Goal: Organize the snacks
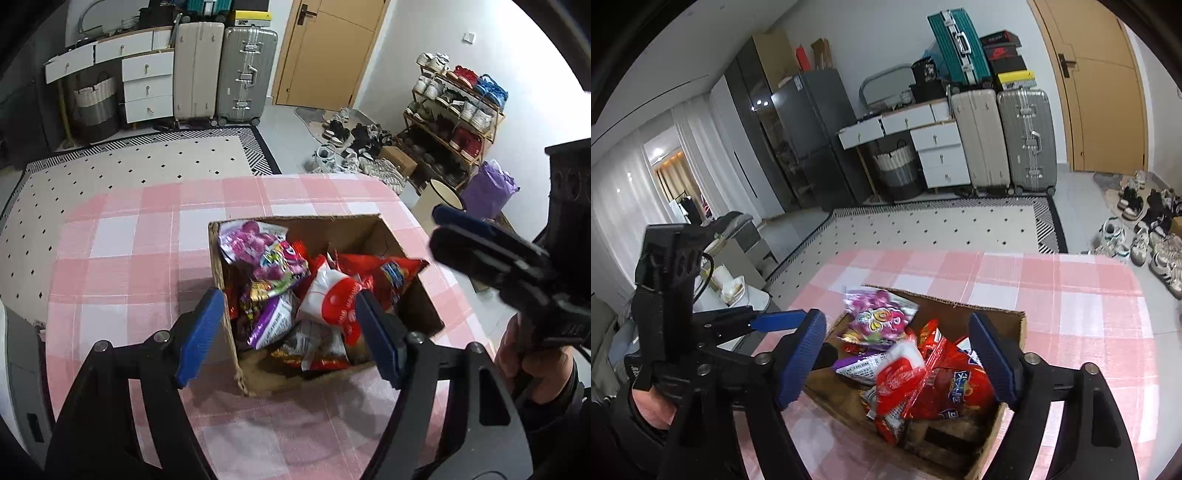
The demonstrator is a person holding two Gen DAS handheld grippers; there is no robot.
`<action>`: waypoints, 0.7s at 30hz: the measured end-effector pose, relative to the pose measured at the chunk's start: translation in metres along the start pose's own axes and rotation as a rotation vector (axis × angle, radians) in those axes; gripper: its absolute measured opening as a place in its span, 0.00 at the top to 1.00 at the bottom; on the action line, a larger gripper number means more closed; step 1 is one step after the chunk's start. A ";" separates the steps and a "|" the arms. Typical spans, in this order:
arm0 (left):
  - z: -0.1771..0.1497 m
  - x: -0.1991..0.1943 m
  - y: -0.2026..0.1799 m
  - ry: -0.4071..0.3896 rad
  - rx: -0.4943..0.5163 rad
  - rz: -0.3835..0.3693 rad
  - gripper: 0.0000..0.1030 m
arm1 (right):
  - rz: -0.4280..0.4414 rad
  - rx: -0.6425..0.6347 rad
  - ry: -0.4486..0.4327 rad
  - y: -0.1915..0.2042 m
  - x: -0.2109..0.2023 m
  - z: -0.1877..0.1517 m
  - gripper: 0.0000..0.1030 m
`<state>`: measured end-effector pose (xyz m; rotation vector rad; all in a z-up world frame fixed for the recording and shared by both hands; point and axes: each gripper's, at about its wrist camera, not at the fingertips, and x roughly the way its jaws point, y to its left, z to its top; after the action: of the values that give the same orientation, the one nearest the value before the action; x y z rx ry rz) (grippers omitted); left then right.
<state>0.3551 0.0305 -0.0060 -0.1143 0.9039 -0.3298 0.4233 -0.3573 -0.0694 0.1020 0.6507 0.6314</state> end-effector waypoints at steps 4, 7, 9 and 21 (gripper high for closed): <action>-0.007 -0.012 -0.005 0.002 0.012 0.017 0.30 | -0.002 -0.006 -0.028 0.004 -0.021 0.002 0.18; -0.013 -0.024 -0.008 -0.017 0.007 0.020 0.30 | -0.009 -0.009 -0.050 0.010 -0.035 0.005 0.18; -0.018 -0.037 -0.013 -0.042 0.005 0.030 0.30 | -0.008 -0.011 -0.066 0.015 -0.046 0.005 0.18; -0.040 -0.115 -0.042 -0.178 0.020 0.100 0.18 | -0.031 -0.056 -0.136 0.043 -0.116 -0.009 0.13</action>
<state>0.2484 0.0304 0.0656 -0.0778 0.7276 -0.2317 0.3240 -0.3909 -0.0025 0.0822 0.5022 0.6066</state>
